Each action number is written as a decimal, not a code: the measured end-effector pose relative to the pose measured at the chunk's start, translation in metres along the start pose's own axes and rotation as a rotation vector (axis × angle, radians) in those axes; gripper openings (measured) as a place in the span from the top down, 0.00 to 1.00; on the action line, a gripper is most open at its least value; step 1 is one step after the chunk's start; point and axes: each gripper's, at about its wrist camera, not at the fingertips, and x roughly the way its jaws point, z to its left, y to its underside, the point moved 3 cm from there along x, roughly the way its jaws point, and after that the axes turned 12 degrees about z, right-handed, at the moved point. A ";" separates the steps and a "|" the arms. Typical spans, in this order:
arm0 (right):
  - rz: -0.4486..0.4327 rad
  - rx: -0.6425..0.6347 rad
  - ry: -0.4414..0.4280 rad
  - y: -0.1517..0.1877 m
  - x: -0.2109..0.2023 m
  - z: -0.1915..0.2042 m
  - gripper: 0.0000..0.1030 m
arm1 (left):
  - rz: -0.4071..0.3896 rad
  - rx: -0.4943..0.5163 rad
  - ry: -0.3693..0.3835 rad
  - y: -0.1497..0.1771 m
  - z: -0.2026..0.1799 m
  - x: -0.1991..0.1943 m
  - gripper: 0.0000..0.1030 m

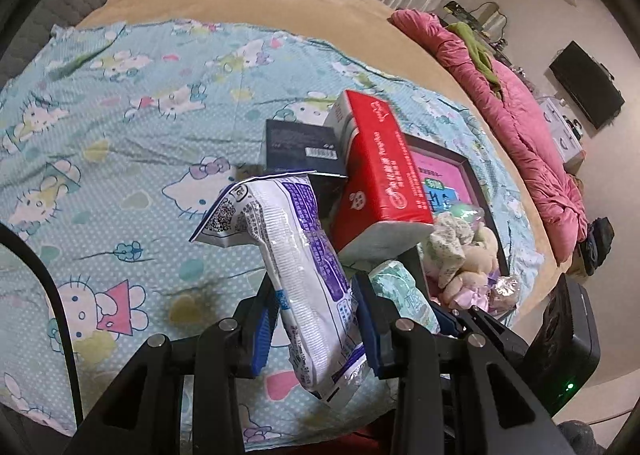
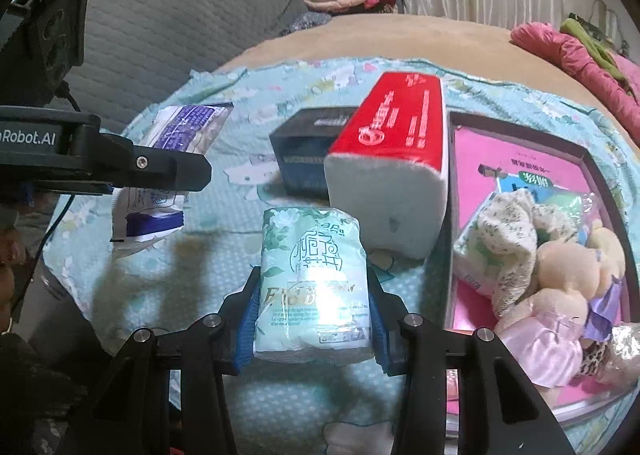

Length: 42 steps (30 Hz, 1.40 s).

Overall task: Organize soft objects
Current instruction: 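Carry the wrapped pack and green tissue pack with both tools over the pink tray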

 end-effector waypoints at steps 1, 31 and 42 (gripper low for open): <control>-0.009 0.001 -0.005 0.000 -0.004 0.000 0.54 | -0.005 0.004 -0.004 0.000 -0.002 -0.002 0.64; -0.267 0.221 0.088 0.008 -0.135 -0.076 0.54 | -0.042 0.267 0.005 0.006 -0.125 -0.021 0.64; -0.349 0.355 0.181 0.030 -0.172 -0.131 0.54 | -0.054 0.378 0.007 -0.002 -0.179 -0.006 0.64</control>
